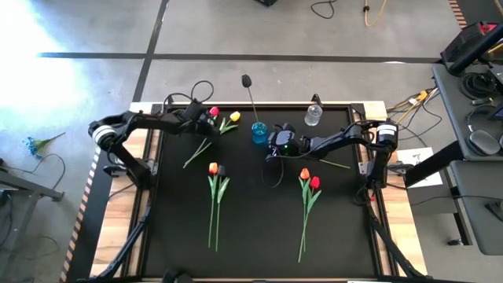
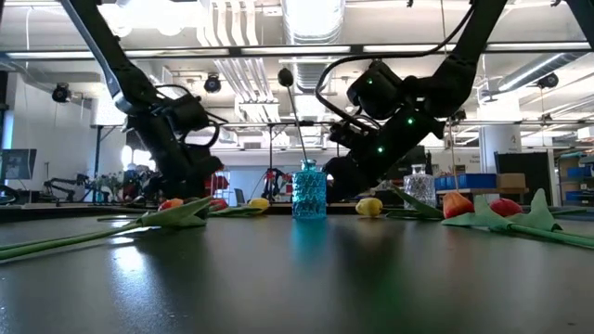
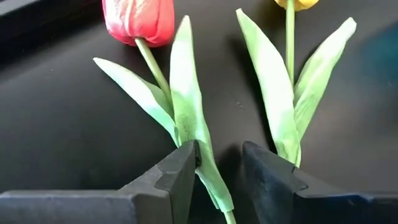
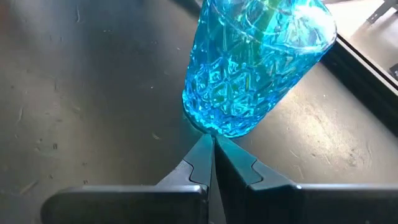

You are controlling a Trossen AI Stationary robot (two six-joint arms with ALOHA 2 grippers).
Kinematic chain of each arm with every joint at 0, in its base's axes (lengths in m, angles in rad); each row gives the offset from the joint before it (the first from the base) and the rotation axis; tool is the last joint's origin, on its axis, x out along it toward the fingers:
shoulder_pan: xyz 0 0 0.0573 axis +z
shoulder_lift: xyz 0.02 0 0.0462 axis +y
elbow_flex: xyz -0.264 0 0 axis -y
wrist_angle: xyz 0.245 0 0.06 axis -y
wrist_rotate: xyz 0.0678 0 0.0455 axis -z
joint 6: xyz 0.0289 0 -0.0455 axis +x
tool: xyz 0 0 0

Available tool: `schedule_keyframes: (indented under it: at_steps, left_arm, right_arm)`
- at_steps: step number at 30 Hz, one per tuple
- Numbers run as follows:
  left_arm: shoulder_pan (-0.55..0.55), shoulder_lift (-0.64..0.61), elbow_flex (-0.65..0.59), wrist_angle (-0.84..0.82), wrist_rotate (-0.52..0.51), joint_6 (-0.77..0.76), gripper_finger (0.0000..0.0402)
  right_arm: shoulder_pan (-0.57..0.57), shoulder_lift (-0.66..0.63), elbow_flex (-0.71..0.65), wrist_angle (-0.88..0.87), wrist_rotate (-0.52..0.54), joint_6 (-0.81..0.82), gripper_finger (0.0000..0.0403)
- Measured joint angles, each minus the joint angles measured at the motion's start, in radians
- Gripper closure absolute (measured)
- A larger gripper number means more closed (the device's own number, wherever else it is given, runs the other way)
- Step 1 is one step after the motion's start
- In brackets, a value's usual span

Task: Sort flowers into vase by color
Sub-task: Adjust the blue vase, then put the top red flower into the transparent blue vase

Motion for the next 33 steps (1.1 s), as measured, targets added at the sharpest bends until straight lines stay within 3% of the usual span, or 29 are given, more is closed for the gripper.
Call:
schedule_keyframes:
  at_steps: [4,11,21,26,33]
  left_arm:
    - [0.001,-0.023,-0.003,-0.001,-0.007,0.021,0.0307]
    - [0.003,-0.125,-0.063,-0.025,-0.015,0.083,0.0394]
    - [0.003,-0.383,-0.147,-0.022,0.009,0.086,0.0401]
    - [0.002,-0.553,-0.192,0.053,0.115,0.083,0.0401]
    - [0.000,-0.734,-0.354,0.383,0.346,-0.002,0.0401]
  right_arm:
    - [0.000,0.000,0.000,0.001,0.000,0.000,0.0391]
    - [0.000,-0.001,0.000,0.001,0.000,-0.010,0.0391]
    - [0.010,-0.093,-0.002,-0.097,0.000,-0.045,0.0390]
    - [0.027,-0.223,-0.021,-0.106,-0.013,-0.059,0.0390]
    - [0.040,-0.296,-0.118,0.134,-0.130,-0.038,0.0391]
